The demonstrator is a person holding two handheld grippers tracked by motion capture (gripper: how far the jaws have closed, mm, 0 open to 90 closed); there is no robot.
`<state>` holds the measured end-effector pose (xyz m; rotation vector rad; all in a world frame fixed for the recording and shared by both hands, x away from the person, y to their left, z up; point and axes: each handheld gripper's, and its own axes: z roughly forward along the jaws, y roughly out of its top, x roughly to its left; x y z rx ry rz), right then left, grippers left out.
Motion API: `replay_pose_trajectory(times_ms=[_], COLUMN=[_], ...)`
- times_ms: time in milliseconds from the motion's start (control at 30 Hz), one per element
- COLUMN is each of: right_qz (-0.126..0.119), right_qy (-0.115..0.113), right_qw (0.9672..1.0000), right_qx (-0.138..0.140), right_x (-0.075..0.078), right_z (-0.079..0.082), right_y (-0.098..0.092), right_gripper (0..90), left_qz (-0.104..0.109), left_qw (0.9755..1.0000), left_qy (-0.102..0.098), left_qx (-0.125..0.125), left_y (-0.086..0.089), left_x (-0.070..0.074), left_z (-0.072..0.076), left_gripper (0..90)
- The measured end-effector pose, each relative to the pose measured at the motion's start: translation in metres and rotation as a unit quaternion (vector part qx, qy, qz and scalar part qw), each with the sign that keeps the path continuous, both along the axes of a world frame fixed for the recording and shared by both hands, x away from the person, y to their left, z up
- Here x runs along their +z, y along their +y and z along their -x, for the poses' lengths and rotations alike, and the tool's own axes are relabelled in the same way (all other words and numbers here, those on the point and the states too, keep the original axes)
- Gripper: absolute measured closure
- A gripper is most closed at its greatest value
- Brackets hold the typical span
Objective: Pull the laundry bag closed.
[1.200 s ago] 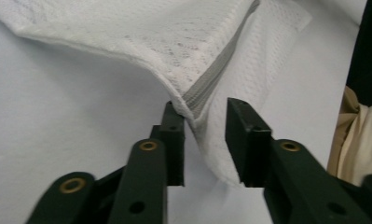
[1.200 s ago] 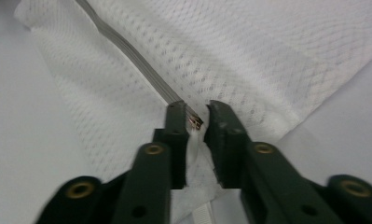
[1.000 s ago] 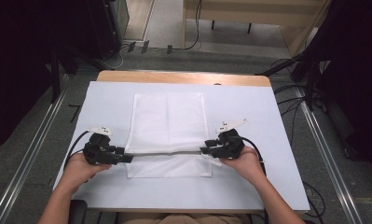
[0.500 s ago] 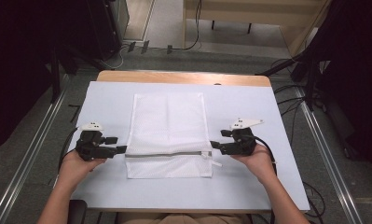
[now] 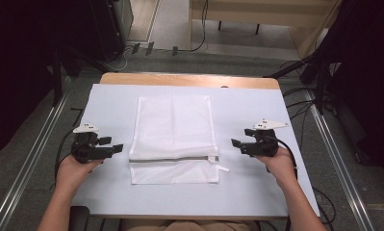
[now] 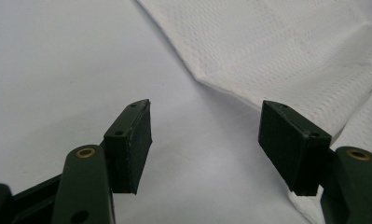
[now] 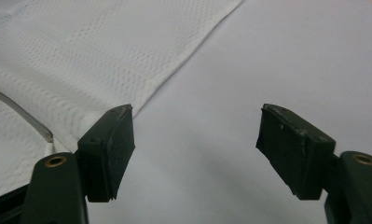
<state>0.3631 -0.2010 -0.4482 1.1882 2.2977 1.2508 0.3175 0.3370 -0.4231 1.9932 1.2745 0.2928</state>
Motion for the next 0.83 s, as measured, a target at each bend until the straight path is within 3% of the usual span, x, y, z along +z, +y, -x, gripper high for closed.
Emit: replay_pose_trajectory(times_ms=[167, 833], right_qz=[0.005, 0.012], right_qy=[-0.001, 0.017], right_qw=[0.9999, 0.9998], right_qx=[-0.012, -0.007], right_x=[-0.0031, -0.0085], right_z=[-0.003, -0.0066], right_y=[-0.0065, -0.0075], right_gripper=[25.2, 23.9], left_qz=[-0.001, -0.007], left_qw=[1.0, 0.9996], left_qy=[-0.001, 0.005], left_qx=[0.008, 0.025], left_y=[0.0024, 0.0043], left_x=[-0.0005, -0.0052], left_z=[-0.0007, -0.0034], left_gripper=[35.0, 30.6])
